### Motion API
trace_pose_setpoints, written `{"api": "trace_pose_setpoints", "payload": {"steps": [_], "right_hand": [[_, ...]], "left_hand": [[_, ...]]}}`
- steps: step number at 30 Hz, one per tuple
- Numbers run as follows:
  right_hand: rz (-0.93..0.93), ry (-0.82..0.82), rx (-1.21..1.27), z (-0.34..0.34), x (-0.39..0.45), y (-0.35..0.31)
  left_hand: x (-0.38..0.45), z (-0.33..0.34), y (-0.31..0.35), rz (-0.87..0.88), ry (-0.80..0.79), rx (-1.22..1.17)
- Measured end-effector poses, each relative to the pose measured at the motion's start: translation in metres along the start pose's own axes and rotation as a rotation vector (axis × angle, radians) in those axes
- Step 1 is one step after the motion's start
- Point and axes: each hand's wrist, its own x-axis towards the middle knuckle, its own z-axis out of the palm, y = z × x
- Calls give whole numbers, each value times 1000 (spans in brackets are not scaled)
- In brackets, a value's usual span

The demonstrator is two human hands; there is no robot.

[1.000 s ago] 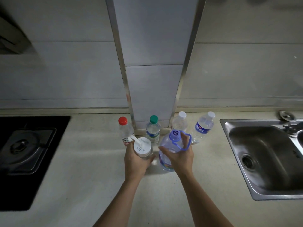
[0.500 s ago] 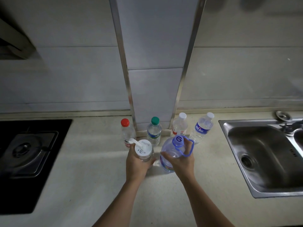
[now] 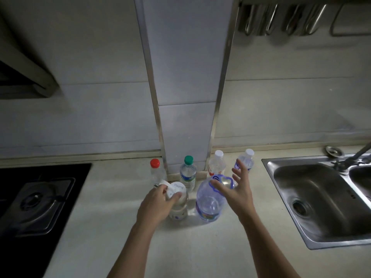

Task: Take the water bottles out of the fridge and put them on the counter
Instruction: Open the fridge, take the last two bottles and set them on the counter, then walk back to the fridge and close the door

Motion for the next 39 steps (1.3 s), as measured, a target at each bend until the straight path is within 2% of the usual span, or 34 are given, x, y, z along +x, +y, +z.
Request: {"api": "trace_pose_setpoints", "payload": {"steps": [3, 5, 8, 11, 15, 18, 25, 39], "right_hand": [[-77, 32, 7, -6, 3, -36], [-128, 25, 3, -5, 10, -59], [-224, -14, 18, 4, 21, -106], [-278, -104, 64, 22, 29, -159], [-180, -311, 222, 50, 36, -221], [-83, -438, 328, 70, 35, -257], [-3, -549, 350, 108, 26, -293], [14, -872, 480, 136, 5, -301]], "left_hand": [[-4, -42, 17, -1, -2, 86], [-2, -70, 32, 31, 25, 20], [3, -118, 57, 118, 85, -367], [2, -166, 78, 117, 75, -699], [-5, -221, 84, 97, 41, -972], [-11, -254, 79, 125, 80, -982], [-32, -304, 56, 171, 158, -995], [-123, -305, 23, 50, 481, -1069]]}}
